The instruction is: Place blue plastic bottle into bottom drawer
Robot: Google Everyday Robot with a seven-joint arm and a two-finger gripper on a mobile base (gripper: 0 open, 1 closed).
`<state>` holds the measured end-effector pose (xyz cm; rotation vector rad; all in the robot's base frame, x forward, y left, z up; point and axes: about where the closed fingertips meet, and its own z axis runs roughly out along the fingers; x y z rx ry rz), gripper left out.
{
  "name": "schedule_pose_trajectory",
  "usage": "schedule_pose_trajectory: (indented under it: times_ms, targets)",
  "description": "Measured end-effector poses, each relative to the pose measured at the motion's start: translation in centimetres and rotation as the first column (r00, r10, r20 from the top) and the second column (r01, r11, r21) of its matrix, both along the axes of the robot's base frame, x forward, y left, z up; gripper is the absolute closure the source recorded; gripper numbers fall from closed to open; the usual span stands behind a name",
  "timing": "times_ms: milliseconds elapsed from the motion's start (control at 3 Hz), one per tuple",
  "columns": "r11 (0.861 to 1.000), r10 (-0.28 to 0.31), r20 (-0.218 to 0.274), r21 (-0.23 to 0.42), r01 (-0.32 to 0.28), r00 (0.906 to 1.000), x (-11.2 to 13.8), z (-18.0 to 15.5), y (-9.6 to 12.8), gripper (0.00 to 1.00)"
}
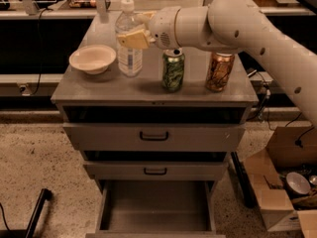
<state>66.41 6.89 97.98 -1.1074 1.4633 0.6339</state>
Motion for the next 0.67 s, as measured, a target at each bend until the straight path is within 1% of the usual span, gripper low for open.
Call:
schedule_pose_trajectory:
  times_ms: [333,667]
  targets:
    - [0.984,0.176,0.008,-0.008,-0.176,0.9844,-4.7,1.9,1.5,1.00]
    - [0.969,0.246,-0.066,-0.002,-0.247,0.9670,-10.1,1.7,0.5,1.00]
